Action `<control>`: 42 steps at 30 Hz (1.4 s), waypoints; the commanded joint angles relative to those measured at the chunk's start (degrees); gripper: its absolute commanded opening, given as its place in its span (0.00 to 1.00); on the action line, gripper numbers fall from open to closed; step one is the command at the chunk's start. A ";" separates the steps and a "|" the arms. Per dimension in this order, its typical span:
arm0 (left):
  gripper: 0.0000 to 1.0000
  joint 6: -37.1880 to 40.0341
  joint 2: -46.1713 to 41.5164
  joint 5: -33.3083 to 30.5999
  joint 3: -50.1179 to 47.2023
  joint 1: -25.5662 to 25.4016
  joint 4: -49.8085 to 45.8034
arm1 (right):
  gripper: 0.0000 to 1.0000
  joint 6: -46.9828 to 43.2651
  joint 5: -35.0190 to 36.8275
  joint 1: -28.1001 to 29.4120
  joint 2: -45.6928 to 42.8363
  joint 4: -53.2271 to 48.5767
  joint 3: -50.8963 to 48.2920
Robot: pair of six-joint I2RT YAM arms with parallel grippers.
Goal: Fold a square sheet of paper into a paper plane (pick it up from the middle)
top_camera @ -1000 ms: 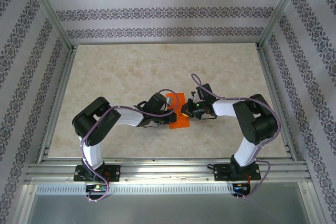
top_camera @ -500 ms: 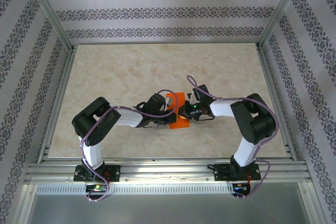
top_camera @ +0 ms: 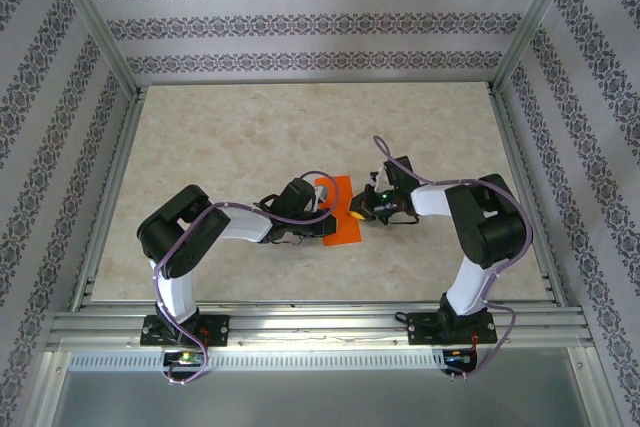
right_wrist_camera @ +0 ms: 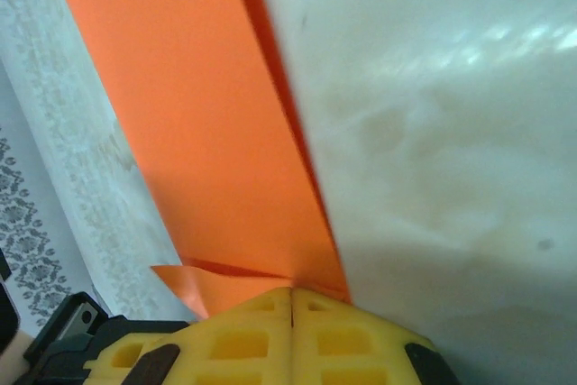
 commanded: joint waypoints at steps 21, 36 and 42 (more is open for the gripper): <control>0.00 0.80 1.19 0.01 -2.22 0.21 -7.51 | 0.01 -1.20 3.27 3.50 -0.74 -2.18 1.90; 0.00 0.83 1.08 0.03 -2.49 0.21 -7.48 | 0.02 -0.94 3.60 0.39 -1.18 -2.62 1.71; 0.00 0.69 0.85 -0.10 -2.77 0.21 -7.21 | 0.03 0.23 3.94 2.82 -3.93 -1.87 2.17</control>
